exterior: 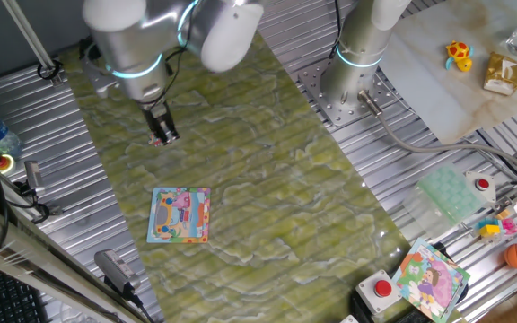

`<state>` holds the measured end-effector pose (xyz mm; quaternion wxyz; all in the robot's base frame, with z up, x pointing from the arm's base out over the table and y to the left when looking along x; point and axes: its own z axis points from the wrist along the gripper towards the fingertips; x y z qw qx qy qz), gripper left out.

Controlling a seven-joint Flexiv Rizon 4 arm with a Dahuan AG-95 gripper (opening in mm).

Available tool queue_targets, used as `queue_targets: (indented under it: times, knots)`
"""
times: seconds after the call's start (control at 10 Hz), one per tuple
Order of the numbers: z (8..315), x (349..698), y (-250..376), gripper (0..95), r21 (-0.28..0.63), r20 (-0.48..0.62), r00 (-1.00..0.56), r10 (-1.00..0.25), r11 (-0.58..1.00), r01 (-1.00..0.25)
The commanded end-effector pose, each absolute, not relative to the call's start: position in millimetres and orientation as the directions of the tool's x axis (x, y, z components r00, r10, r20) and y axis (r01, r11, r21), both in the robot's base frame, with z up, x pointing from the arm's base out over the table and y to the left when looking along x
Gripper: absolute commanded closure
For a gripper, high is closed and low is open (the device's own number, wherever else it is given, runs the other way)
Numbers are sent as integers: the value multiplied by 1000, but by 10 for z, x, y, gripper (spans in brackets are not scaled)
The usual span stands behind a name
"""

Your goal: Assemble one piece of a puzzle

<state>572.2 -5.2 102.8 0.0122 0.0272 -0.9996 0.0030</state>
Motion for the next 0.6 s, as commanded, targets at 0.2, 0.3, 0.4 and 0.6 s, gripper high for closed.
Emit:
queue_targets:
  times: [0.2, 0.3, 0.4, 0.6]
  knots:
    - [1085, 5736, -37, 950, -4, 23, -999, -32, 999, -32]
    - [1084, 5735, -37, 950, -4, 24, -999, -32, 999, -32]
    - [1084, 5735, -36, 950, 11, 17, -999, -42, 999, -42]
    - [1097, 5736, -13, 950, -18, 5, -998, -65, 998, -65]
